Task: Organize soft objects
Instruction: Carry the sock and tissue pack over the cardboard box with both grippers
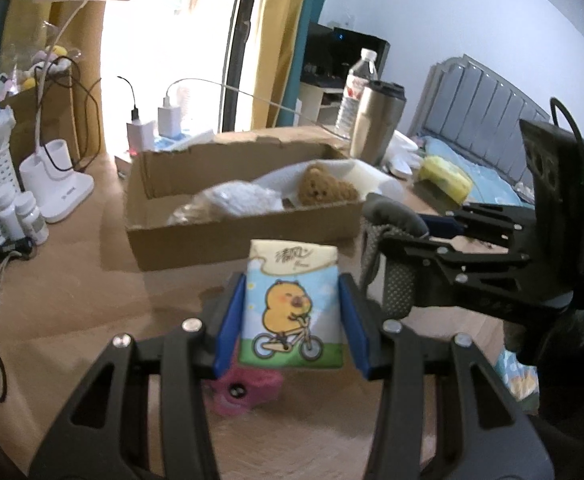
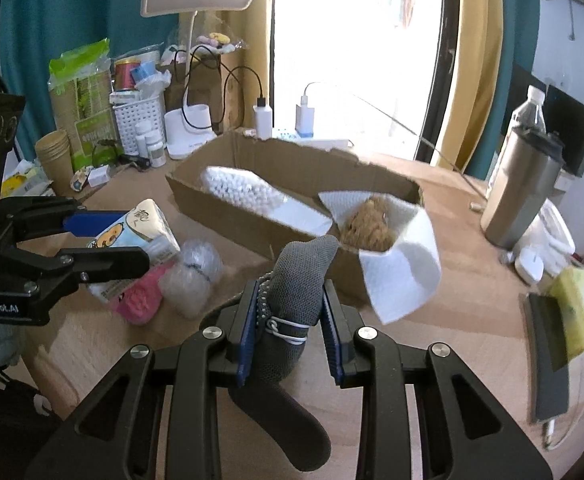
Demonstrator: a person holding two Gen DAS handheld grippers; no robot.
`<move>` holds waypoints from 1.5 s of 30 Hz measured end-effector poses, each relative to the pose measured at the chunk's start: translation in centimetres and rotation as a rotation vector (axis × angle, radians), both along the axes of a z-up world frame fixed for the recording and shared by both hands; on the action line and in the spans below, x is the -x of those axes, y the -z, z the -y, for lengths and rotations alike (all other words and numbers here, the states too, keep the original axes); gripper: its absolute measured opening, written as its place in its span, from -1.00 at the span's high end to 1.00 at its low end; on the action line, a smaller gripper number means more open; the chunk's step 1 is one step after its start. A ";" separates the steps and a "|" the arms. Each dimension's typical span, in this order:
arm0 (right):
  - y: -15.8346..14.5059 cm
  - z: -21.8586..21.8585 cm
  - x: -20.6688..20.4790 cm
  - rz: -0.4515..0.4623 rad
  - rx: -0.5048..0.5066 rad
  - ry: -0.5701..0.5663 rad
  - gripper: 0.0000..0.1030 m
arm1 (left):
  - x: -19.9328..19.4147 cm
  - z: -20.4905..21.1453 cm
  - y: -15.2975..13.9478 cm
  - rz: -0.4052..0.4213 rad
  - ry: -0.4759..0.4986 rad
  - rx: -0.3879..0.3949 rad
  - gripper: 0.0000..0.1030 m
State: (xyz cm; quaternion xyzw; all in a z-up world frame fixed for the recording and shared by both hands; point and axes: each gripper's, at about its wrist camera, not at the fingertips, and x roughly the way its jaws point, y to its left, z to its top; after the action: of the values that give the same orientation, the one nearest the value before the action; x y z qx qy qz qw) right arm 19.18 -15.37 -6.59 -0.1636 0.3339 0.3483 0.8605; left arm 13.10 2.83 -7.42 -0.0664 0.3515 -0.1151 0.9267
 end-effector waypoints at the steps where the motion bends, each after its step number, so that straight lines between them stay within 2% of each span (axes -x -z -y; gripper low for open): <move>1: -0.2 -0.2 -0.1 0.006 0.000 0.001 0.40 | -0.1 -0.3 -0.2 0.005 -0.005 0.003 0.08; 8: -1.4 -1.0 -0.9 0.031 -0.022 0.011 0.40 | -0.6 -2.5 -1.3 0.036 -0.027 0.022 0.08; 22: -2.5 -3.0 -2.3 0.060 -0.037 0.008 0.39 | -2.3 -5.7 -2.4 0.080 -0.072 0.004 0.08; 45: -2.8 -3.8 -7.4 0.068 -0.092 0.049 0.39 | -6.9 -8.2 -1.3 0.065 -0.116 -0.003 0.08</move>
State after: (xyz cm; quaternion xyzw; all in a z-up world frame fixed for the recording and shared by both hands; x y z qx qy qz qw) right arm 26.55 -11.53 -3.83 -0.1273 0.2917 0.3364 0.8863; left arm 20.03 11.02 -6.10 -0.0817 0.3167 -0.0627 0.9429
